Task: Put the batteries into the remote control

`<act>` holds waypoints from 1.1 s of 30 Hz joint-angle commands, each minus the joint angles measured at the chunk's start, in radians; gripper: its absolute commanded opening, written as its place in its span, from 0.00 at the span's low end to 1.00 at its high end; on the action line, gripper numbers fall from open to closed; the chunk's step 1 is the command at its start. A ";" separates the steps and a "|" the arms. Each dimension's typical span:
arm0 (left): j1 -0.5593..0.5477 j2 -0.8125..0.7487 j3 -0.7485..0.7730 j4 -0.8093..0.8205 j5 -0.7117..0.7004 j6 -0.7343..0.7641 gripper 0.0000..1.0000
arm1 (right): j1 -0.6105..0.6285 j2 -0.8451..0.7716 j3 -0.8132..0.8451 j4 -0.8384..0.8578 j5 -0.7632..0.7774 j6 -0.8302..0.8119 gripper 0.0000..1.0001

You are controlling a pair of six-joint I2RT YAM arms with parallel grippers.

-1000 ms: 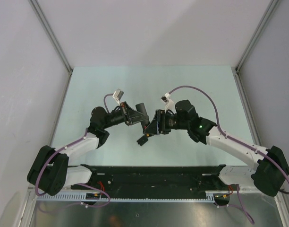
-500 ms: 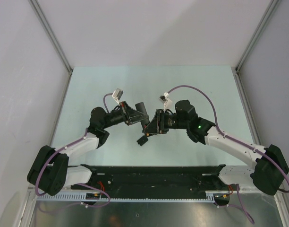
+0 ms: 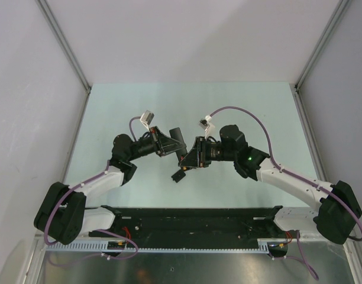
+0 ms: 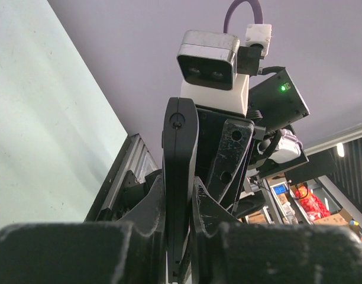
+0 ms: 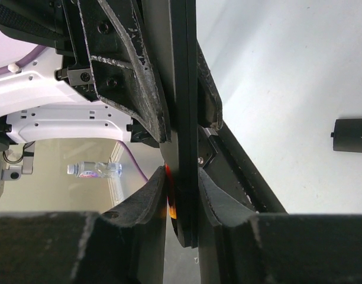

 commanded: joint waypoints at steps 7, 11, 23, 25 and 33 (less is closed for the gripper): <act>-0.004 0.001 -0.009 0.095 -0.003 -0.014 0.00 | -0.004 -0.009 -0.012 0.020 0.043 0.045 0.59; -0.004 0.009 -0.022 0.097 -0.003 -0.009 0.00 | -0.019 -0.027 -0.011 0.037 0.043 0.065 0.65; 0.004 0.076 -0.055 0.098 -0.025 0.017 0.00 | -0.133 -0.236 0.086 -0.236 0.116 -0.100 0.81; 0.005 0.068 -0.057 0.098 -0.022 0.021 0.00 | -0.150 -0.236 0.086 -0.299 0.218 -0.137 0.80; 0.034 -0.083 -0.153 0.095 -0.016 0.028 0.00 | -0.046 -0.052 0.049 -0.403 0.515 -0.277 0.67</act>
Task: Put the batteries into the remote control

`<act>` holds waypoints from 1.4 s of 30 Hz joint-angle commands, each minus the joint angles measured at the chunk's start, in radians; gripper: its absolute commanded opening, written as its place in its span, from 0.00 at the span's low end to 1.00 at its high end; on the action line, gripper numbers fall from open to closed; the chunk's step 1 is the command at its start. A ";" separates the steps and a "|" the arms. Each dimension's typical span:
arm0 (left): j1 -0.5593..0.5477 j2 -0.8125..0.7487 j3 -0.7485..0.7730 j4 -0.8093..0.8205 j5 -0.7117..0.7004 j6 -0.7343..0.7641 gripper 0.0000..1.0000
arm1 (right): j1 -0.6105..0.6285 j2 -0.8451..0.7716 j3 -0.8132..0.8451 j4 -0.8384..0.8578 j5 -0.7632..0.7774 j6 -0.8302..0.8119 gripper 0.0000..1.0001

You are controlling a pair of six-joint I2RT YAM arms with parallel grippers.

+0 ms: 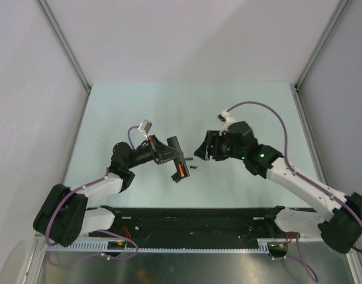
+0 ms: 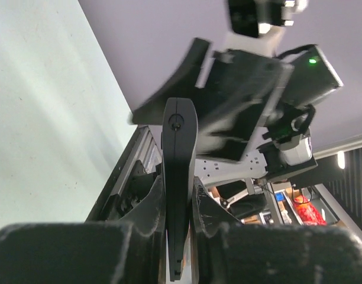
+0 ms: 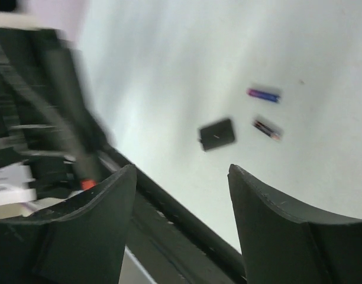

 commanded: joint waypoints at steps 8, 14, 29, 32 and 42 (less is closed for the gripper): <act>0.141 -0.283 -0.210 0.028 0.030 -0.004 0.00 | 0.121 0.327 -0.023 0.018 0.345 -0.181 0.54; 0.174 -0.416 -0.219 -0.107 0.035 0.048 0.00 | 0.138 0.451 -0.011 0.089 0.374 -0.207 0.54; 0.186 -0.445 -0.231 -0.161 0.052 0.086 0.00 | 0.201 0.620 0.073 0.112 0.476 -0.341 0.50; 0.187 -0.444 -0.233 -0.163 0.052 0.088 0.00 | 0.205 0.634 0.075 0.115 0.483 -0.359 0.47; 0.187 -0.447 -0.230 -0.167 0.052 0.092 0.00 | 0.211 0.663 0.081 0.124 0.452 -0.364 0.42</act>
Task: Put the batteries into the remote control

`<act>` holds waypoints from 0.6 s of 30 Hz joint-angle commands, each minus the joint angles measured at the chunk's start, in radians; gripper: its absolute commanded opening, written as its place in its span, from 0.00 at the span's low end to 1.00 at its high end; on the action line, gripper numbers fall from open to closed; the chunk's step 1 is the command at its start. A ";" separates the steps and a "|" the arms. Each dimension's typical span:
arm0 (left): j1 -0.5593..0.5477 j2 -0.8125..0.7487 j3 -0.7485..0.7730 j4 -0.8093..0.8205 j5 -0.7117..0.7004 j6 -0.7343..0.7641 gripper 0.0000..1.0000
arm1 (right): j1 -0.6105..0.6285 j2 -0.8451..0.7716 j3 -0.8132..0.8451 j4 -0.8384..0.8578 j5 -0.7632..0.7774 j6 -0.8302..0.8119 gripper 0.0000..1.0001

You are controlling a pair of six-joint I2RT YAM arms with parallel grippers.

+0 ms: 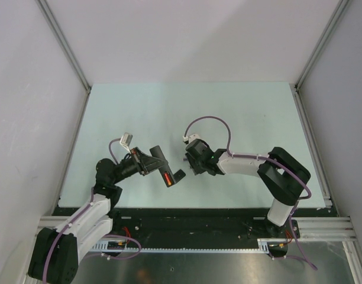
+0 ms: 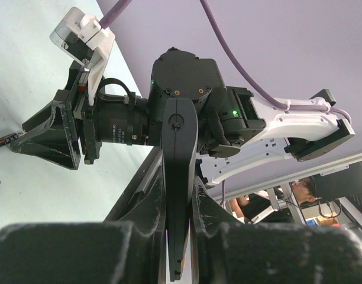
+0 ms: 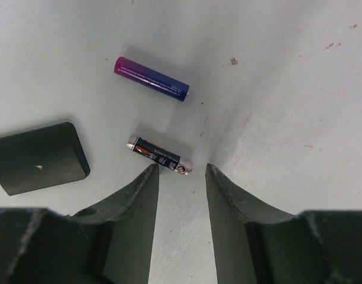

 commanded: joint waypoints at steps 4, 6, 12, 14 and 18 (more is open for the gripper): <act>0.008 -0.019 -0.001 0.020 0.016 0.022 0.00 | 0.008 0.026 0.036 0.027 -0.002 -0.005 0.40; 0.008 -0.022 -0.004 0.020 0.016 0.019 0.00 | 0.008 0.031 0.036 0.024 0.003 0.008 0.40; 0.008 -0.022 -0.004 0.018 0.019 0.021 0.00 | 0.004 0.014 0.036 0.024 -0.002 0.021 0.46; 0.007 -0.017 -0.001 0.018 0.022 0.021 0.00 | 0.002 0.008 0.036 0.022 -0.002 0.015 0.47; 0.008 -0.020 -0.002 0.017 0.019 0.024 0.00 | -0.001 -0.003 0.036 0.036 -0.002 -0.015 0.50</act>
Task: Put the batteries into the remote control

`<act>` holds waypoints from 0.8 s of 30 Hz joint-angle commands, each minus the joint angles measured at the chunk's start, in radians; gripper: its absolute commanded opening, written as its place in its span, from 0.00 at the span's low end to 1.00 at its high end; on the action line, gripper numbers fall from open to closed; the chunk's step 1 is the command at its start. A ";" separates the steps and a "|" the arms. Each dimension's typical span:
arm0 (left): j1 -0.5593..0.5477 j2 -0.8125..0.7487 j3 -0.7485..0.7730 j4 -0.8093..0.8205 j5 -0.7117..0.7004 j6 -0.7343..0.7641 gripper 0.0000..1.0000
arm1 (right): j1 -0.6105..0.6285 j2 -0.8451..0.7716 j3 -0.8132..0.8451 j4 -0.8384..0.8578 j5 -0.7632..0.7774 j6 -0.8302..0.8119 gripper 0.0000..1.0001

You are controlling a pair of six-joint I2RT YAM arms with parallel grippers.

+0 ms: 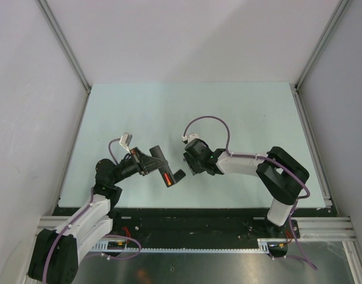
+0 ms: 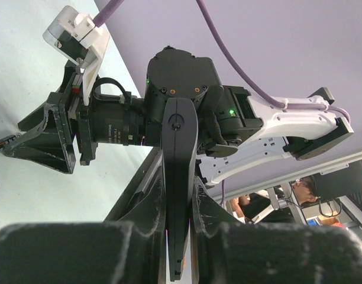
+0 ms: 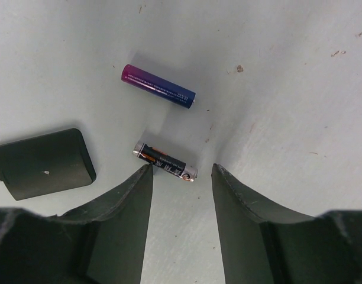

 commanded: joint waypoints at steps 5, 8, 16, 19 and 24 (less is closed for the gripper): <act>0.008 -0.011 -0.002 0.018 0.020 0.024 0.00 | -0.016 -0.027 0.036 0.031 -0.019 -0.021 0.52; 0.008 -0.011 -0.001 0.018 0.020 0.022 0.00 | -0.018 -0.032 0.036 0.037 -0.025 -0.028 0.52; 0.007 -0.008 0.002 0.015 0.024 0.025 0.00 | -0.018 -0.061 0.038 0.022 -0.010 -0.015 0.52; 0.007 -0.007 0.004 0.015 0.026 0.027 0.00 | -0.016 -0.091 0.038 0.010 -0.002 -0.008 0.52; 0.007 -0.004 0.007 0.015 0.023 0.030 0.00 | -0.015 -0.145 0.036 0.010 -0.004 0.008 0.52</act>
